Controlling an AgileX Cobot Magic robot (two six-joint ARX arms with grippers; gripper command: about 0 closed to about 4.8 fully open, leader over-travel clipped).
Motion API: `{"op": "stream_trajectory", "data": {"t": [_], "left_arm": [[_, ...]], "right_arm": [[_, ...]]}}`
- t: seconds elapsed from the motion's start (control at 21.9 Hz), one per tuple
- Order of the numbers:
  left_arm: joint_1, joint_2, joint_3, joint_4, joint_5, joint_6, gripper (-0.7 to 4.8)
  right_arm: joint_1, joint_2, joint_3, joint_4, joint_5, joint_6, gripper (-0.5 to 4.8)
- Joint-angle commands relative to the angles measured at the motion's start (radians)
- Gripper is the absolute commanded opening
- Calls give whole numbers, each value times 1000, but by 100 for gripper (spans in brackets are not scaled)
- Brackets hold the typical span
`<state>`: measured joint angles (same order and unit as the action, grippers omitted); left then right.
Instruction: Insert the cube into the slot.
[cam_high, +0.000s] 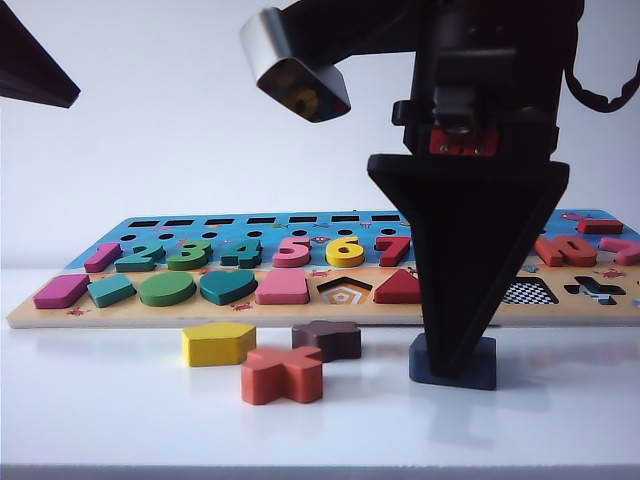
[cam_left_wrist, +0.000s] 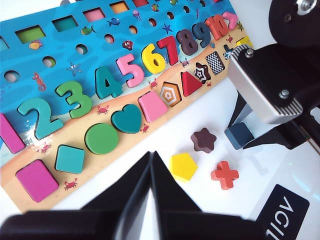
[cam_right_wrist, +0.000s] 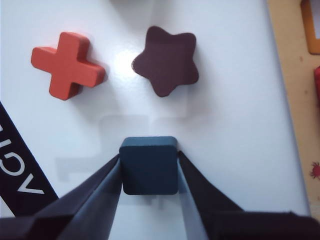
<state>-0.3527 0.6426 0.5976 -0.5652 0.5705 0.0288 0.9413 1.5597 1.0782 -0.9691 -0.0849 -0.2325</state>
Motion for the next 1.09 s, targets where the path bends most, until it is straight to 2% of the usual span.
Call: {"op": "stream_trajectory", "data": {"t": [0.05,0.36,0.5,0.68,0.91,1.09], "left_arm": [[1,0,1,17,1,5,9],[1,0,1,17,1,5,9],[1,0,1,17,1,5,9],[2,0,1,17,1,5,10],[1,0,1,17,1,5,10],[2,0,1,18,1,5,9]], "right_arm": [[0,-11,7,2,5,9,123],[-7,-68,34,0,13,76,120],[-11,-103,57,-1,58,172,120],[-52,-164,84,-5,122,372,109],[-189,-233,92,-43,137,685,93],[-210,-231,91,-72,142,706,70]]}}
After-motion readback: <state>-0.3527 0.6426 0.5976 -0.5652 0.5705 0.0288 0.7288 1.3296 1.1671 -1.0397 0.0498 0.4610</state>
